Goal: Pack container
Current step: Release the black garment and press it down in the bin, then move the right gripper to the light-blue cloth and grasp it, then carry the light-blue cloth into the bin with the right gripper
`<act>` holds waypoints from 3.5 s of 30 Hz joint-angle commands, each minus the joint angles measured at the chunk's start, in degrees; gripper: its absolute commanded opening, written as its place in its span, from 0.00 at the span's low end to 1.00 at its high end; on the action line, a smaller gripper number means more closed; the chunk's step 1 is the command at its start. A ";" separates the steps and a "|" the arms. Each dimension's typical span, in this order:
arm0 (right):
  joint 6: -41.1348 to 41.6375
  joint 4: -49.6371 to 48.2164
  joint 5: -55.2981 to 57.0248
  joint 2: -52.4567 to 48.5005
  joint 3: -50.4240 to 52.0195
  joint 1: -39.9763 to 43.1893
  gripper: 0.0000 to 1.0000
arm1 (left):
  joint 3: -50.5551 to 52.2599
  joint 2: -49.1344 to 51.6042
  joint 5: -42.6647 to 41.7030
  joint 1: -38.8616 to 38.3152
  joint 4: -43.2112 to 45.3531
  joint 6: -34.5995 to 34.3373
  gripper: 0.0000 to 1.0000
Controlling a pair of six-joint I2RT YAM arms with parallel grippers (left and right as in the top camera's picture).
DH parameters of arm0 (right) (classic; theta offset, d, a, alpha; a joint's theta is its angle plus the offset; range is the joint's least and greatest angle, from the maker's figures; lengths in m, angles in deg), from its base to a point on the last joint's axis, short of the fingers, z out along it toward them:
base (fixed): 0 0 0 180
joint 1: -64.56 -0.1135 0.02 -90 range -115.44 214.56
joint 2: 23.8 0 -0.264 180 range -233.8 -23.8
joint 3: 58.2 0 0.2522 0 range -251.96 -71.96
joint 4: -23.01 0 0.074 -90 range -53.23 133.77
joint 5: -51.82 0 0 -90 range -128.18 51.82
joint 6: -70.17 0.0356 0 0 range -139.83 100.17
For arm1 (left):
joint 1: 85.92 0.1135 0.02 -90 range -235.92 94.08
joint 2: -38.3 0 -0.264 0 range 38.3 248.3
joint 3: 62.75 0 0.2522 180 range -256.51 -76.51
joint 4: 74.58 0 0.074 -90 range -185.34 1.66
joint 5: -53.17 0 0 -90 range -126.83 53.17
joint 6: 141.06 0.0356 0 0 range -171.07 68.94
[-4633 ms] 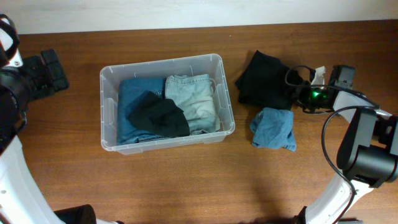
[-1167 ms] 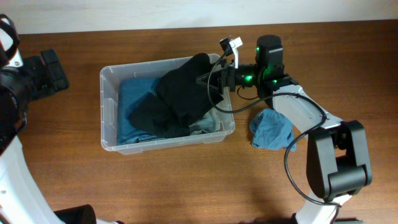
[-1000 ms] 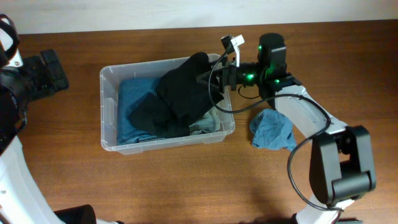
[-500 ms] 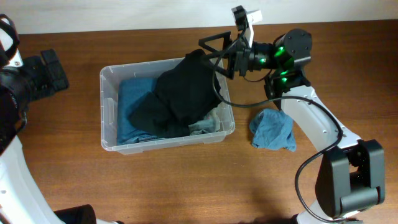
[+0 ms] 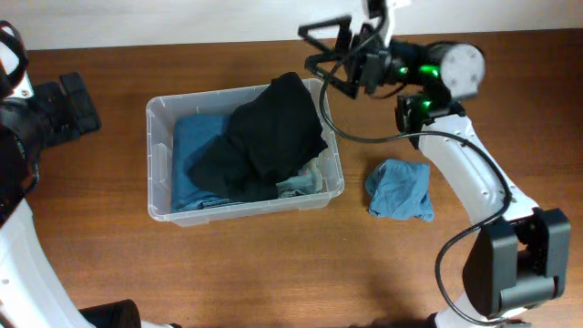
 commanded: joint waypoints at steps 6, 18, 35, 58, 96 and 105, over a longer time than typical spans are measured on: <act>-10.54 42.01 3.10 1.16 -18.78 -5.25 0.98 | -0.09 -0.59 -0.24 0.20 -0.02 -0.33 0.99; -62.51 117.22 51.15 -0.17 -33.20 -12.24 0.98 | -0.09 -0.59 -0.22 0.20 -0.02 -0.33 0.99; -66.71 124.08 70.47 -30.47 -32.83 -16.50 0.18 | -0.09 -0.59 -0.22 0.20 -0.02 -0.33 0.99; -62.66 134.88 66.86 1.88 -33.88 -7.98 0.98 | -0.09 -0.59 -0.22 0.20 -0.02 -0.33 0.99; -62.10 119.21 25.00 18.75 12.94 16.63 0.04 | -0.09 -0.59 -0.24 0.20 -0.02 -0.33 0.99; -51.93 92.50 17.42 22.71 -2.05 -6.32 0.04 | -0.09 -0.59 -0.24 0.20 -0.02 -0.31 0.99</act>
